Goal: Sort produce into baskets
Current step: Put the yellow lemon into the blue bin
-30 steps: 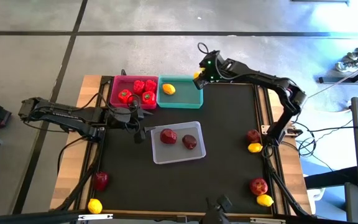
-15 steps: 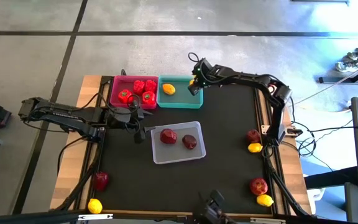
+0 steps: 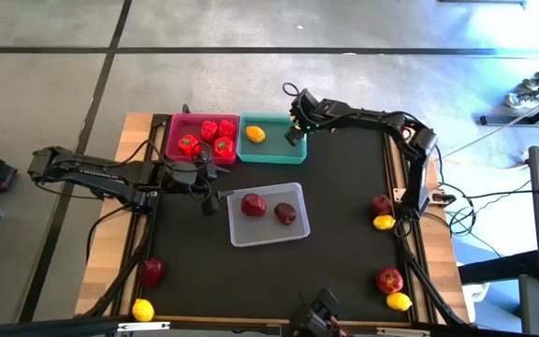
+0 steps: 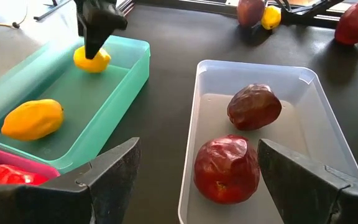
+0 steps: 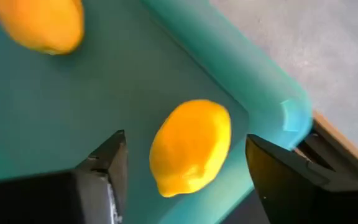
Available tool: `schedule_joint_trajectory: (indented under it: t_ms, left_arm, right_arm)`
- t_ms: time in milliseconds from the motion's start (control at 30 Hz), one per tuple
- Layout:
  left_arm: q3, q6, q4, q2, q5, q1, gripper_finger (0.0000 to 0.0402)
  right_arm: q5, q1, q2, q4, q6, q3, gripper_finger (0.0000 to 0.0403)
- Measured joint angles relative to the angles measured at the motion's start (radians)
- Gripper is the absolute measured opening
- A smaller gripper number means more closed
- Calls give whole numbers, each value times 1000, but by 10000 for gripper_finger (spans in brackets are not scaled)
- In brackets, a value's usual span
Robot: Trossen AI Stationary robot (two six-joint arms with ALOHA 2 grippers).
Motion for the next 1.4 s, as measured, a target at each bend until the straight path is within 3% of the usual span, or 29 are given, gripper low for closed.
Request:
schedule_joint_trajectory:
  t_ms: [167, 400, 667, 833, 1100, 1400]
  left_arm:
    - [0, 4, 0, 0, 0, 0, 318]
    - [0, 4, 0, 0, 0, 0, 318]
    - [0, 3, 0, 0, 0, -2, 318]
    - [0, 2, 0, 0, 0, -2, 318]
    - [0, -9, 0, 0, 0, -2, 318]
    - [0, -32, 1, 0, 22, -2, 318]
  right_arm:
    - [0, 34, -113, -51, -11, 0, 261]
    - [36, 120, -309, -164, -27, 0, 242]
    - [36, 253, -502, -433, 55, 1, 225]
    - [87, 353, -543, -598, 200, 1, 235]
    - [218, 510, -543, -752, 319, 1, 300]
    - [135, 660, -550, -807, 361, 1, 317]
